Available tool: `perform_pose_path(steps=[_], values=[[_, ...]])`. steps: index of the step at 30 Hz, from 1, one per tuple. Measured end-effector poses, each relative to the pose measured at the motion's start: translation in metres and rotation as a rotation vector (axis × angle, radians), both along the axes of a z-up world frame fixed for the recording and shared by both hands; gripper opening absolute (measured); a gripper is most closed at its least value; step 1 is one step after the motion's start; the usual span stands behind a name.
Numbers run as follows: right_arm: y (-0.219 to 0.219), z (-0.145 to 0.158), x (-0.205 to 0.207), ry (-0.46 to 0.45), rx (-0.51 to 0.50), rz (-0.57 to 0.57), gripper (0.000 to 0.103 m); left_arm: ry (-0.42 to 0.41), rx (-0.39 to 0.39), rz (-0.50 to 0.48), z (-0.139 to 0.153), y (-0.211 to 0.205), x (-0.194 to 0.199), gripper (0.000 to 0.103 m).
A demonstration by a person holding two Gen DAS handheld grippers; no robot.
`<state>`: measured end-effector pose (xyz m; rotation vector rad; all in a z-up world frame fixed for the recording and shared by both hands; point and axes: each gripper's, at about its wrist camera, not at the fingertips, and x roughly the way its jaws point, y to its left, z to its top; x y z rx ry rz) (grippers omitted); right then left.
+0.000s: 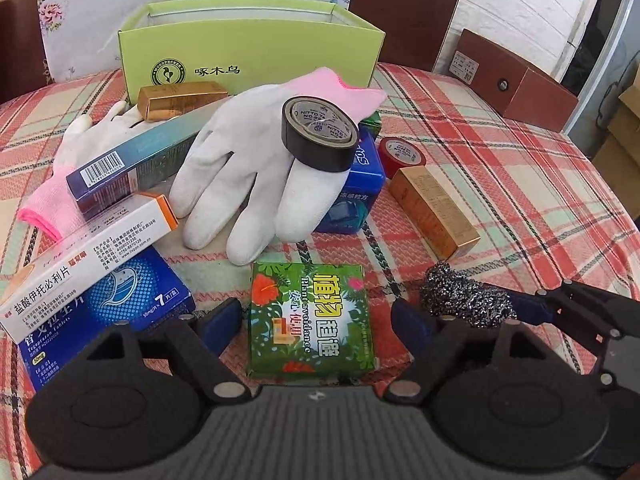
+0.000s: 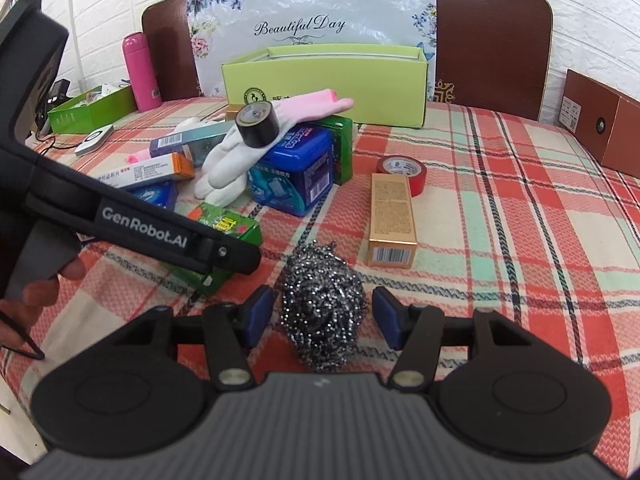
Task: Organize objects
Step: 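Grasp the green soap box with the left gripper while right holds scrubber, then lower soap box and scrubber into the lime-green box and release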
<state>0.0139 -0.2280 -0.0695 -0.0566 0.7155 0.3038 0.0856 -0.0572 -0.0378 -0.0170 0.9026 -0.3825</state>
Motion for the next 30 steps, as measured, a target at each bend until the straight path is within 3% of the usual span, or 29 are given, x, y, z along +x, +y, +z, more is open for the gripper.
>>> perform_pose_path(steps=[3,6,7,15,22,30], values=[[0.001,-0.003,0.002,0.014,0.000,-0.004,0.045,-0.011,0.027,-0.012,-0.001,-0.003,-0.001,0.084],[-0.001,-0.004,0.002,0.013,0.009,-0.008,0.040,-0.032,0.055,-0.011,-0.001,-0.002,-0.003,0.066],[-0.002,-0.004,0.001,0.013,0.012,-0.009,0.039,-0.031,0.047,-0.007,0.000,0.001,-0.002,0.065],[-0.008,0.008,-0.009,0.015,0.077,-0.002,0.038,-0.047,-0.017,0.008,0.016,0.030,-0.019,0.064],[-0.020,0.052,-0.010,-0.064,0.209,0.050,0.037,-0.156,-0.075,-0.025,0.065,0.054,-0.032,0.064],[-0.016,0.111,0.042,-0.224,0.180,0.067,0.037,-0.308,-0.098,0.013,0.124,0.053,0.019,0.064]])
